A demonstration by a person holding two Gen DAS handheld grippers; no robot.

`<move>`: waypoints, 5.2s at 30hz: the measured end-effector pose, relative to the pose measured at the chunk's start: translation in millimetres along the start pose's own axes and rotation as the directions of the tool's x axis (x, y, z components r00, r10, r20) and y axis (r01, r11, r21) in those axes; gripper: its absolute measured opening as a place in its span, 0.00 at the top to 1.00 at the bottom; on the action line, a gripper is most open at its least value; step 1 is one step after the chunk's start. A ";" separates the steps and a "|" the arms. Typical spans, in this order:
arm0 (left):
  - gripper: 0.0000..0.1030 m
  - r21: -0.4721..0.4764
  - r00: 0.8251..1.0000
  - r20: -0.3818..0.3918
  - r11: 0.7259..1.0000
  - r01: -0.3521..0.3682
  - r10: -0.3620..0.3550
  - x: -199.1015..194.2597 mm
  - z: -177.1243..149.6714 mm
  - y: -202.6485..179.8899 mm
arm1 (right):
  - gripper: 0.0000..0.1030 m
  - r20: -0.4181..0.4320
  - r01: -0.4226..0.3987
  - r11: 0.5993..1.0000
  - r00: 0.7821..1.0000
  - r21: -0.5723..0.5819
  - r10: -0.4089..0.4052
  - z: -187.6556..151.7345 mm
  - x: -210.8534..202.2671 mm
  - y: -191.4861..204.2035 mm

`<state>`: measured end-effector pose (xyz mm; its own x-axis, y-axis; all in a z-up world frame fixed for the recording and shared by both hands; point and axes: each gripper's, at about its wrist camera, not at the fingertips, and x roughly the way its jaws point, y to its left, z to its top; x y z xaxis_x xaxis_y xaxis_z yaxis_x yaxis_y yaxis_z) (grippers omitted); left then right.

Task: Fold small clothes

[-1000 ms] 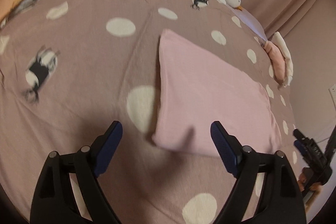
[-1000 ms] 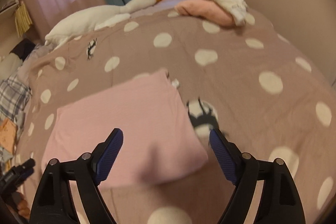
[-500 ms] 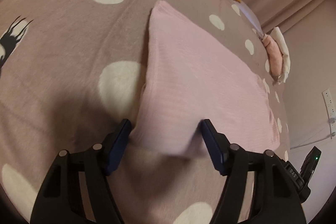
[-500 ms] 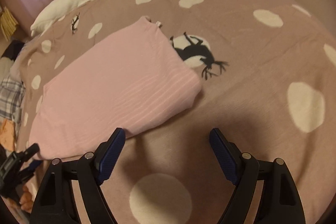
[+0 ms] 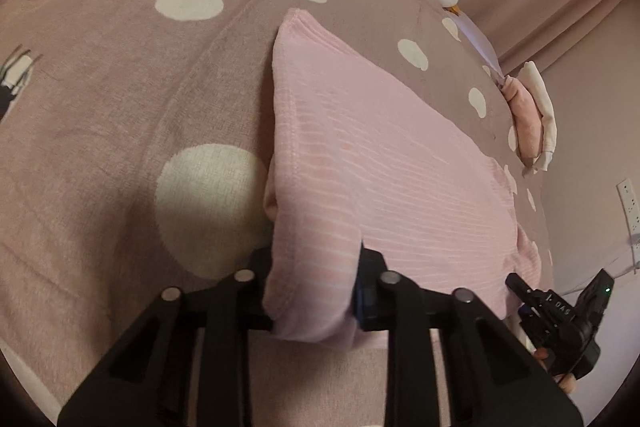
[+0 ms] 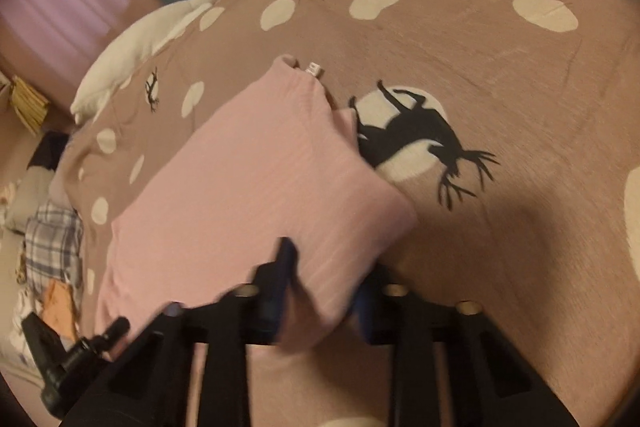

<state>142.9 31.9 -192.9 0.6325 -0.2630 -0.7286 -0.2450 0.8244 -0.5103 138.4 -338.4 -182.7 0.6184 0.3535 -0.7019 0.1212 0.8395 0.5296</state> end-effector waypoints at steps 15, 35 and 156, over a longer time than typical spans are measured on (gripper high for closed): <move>0.78 0.134 0.998 0.000 0.989 -0.065 0.066 -71.3 -58.7 -25.4 | 0.87 0.106 0.032 0.996 0.994 -0.089 -0.022 -32.5 -88.8 13.5; 0.71 0.139 0.994 -0.036 0.986 -0.093 0.099 -74.3 -105.7 -11.7 | 0.87 0.125 0.142 0.982 0.984 -0.124 -0.126 -62.1 -97.2 8.2; 0.60 0.170 0.994 0.023 0.979 -0.113 0.111 -108.0 -108.7 -2.1 | 0.39 -0.208 -0.103 0.859 0.978 -0.502 -0.004 -126.1 -33.2 107.6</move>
<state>-4.7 4.1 -162.8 0.6185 -0.1582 -0.7697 -0.1864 0.9220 -0.3394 33.0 -207.7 -162.5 0.4430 0.4279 -0.7878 -0.3495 0.8916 0.2878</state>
